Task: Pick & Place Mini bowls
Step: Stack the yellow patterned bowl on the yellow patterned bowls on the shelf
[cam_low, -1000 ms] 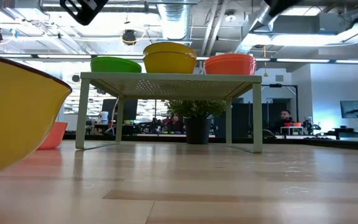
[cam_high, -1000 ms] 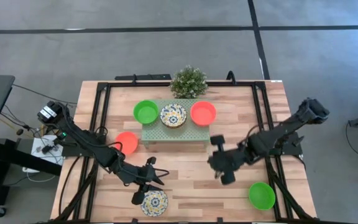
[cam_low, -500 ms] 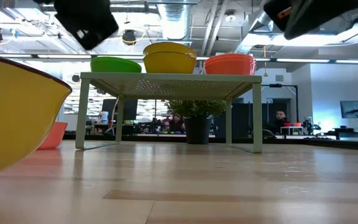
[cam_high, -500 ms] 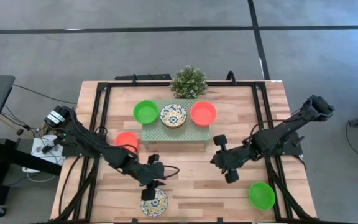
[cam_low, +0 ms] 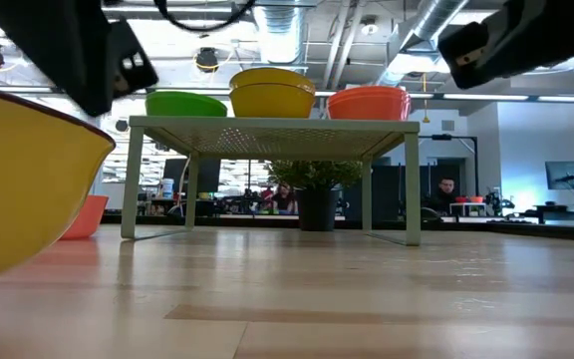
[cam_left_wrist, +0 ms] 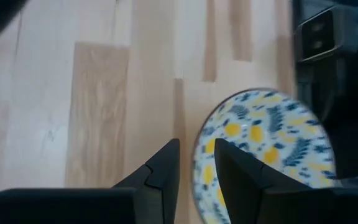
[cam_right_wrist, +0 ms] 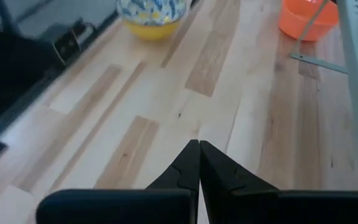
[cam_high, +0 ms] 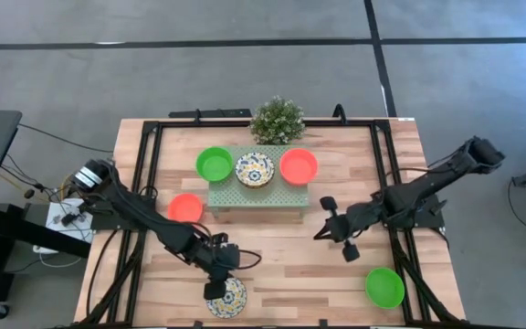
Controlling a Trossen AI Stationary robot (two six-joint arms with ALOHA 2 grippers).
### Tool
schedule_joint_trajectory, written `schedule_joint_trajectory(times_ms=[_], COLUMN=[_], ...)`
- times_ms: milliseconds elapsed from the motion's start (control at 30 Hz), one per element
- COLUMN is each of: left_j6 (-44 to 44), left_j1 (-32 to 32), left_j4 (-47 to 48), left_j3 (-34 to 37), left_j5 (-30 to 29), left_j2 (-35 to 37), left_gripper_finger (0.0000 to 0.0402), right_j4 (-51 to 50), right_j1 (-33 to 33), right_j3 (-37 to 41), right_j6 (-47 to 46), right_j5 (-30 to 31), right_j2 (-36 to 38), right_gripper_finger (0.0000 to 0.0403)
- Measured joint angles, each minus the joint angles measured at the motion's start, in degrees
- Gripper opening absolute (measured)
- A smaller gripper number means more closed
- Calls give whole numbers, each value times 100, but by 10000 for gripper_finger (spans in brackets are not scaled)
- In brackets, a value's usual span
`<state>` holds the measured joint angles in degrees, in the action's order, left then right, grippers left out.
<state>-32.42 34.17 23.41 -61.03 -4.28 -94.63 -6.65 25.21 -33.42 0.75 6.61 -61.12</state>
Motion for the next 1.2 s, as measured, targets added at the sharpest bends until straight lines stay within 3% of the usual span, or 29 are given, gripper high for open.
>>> schedule_joint_trajectory(times_ms=[267, 600, 700, 800, 1000, 1200], left_j6=[-593, -744, -731, -640, -314, 518], left_j1=[42, 44, 44, 44, -41, -446], left_j4=[14, 9, -50, -49, -394, -432], left_j3=[6, 6, 6, 8, -48, -361], left_j5=[309, 365, 277, 86, -996, -2992], left_j2=[-307, -696, -727, -651, -106, 879], left_gripper_finger=[101, 99, 79, 27, 16, 16], right_j4=[-16, -65, -65, -67, -96, -98], right_j1=[-474, -735, -764, -777, -775, -775], right_j3=[224, 226, 227, 227, 226, 226], right_j6=[-188, -142, 74, 118, 133, 136], right_j5=[-124, -126, -154, -218, -227, -224], right_j2=[621, 651, 651, 651, 651, 651], right_gripper_finger=[3, 3, 3, 3, 3, 3])
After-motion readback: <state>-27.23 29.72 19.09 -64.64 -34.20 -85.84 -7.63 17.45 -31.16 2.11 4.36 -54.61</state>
